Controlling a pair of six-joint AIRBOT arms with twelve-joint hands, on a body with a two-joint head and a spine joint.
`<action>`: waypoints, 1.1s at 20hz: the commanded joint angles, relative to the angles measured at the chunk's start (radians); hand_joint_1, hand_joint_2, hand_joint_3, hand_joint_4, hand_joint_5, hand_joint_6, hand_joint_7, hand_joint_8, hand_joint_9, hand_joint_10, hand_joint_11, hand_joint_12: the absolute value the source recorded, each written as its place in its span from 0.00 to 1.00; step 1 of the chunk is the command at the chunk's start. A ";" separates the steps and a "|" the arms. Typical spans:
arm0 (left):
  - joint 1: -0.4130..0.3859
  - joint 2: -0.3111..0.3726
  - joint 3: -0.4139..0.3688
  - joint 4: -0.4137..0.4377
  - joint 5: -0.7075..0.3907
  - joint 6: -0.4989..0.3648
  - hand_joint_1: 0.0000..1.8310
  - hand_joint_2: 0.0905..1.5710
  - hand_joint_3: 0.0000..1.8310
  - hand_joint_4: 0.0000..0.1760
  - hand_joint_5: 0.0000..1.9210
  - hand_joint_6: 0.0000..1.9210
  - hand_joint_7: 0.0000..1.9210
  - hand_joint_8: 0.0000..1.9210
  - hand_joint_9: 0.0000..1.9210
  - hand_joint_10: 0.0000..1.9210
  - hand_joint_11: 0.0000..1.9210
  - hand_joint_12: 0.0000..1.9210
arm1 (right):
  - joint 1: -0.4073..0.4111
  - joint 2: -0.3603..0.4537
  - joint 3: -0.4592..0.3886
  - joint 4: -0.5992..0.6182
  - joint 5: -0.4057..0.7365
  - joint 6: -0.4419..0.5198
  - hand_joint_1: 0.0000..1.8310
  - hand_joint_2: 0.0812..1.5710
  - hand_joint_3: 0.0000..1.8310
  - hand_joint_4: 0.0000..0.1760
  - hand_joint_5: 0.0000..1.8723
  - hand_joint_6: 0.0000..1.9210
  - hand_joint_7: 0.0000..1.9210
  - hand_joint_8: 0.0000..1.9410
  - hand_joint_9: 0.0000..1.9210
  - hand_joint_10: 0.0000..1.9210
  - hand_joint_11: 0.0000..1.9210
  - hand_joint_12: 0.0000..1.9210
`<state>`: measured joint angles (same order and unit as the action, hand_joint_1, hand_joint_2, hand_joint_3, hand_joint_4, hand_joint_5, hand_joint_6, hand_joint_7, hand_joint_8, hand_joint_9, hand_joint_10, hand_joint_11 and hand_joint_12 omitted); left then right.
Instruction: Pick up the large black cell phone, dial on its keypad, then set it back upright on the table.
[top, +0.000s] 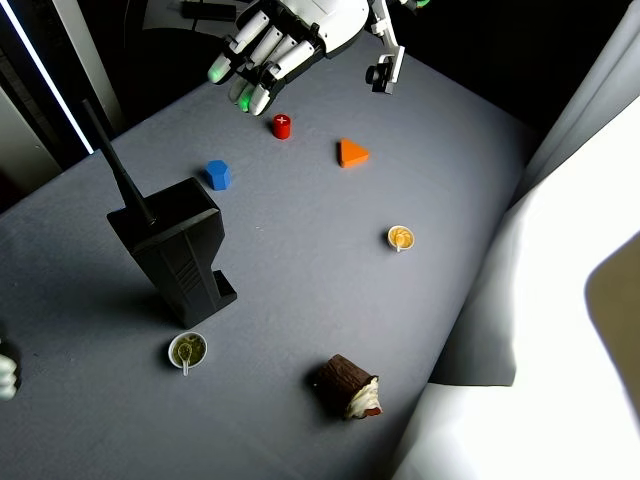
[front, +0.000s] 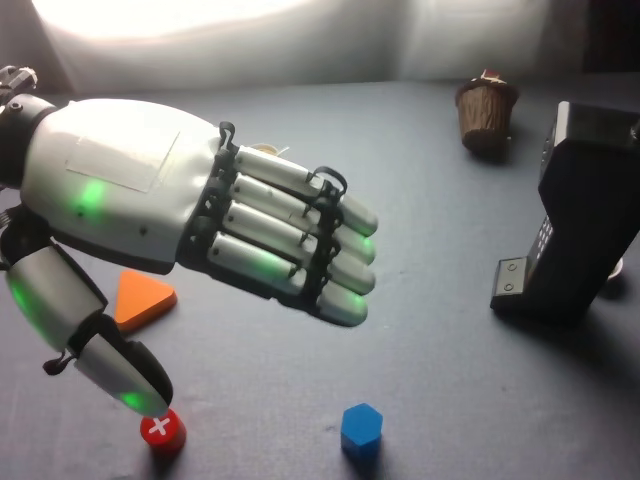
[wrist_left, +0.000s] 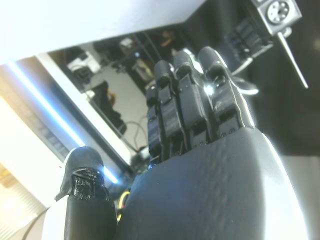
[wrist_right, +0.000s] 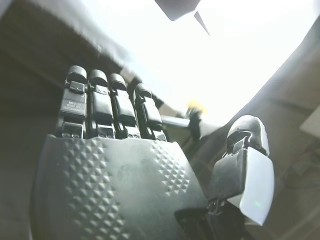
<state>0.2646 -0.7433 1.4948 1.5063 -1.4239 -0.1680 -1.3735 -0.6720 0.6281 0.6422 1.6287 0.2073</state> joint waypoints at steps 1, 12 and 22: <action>-0.026 0.005 -0.003 -0.094 -0.050 0.001 0.00 0.73 0.01 0.00 0.06 0.00 0.07 0.00 0.06 0.01 0.00 0.15 | 0.009 0.003 0.001 0.001 0.121 0.011 0.17 0.54 0.01 0.00 0.02 0.00 0.03 0.00 0.05 0.00 0.00 0.24; -0.039 0.002 -0.001 -0.092 -0.054 0.002 0.00 0.73 0.00 0.00 0.06 0.00 0.07 0.00 0.07 0.00 0.00 0.16 | 0.209 -0.141 0.104 0.018 0.114 0.001 0.24 0.53 0.00 0.00 0.03 0.00 0.04 0.00 0.05 0.00 0.00 0.22; -0.060 0.006 0.012 -0.089 -0.060 -0.022 0.00 0.73 0.00 0.00 0.06 0.00 0.06 0.00 0.06 0.00 0.00 0.13 | 0.359 -0.224 0.246 -0.075 0.002 -0.032 0.29 0.55 0.00 0.00 0.00 0.00 0.01 0.00 0.03 0.00 0.00 0.20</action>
<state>0.2306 -0.7441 1.5063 1.5230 -1.4311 -0.1848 -1.0138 -0.9009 0.8749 0.6064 1.5208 0.1658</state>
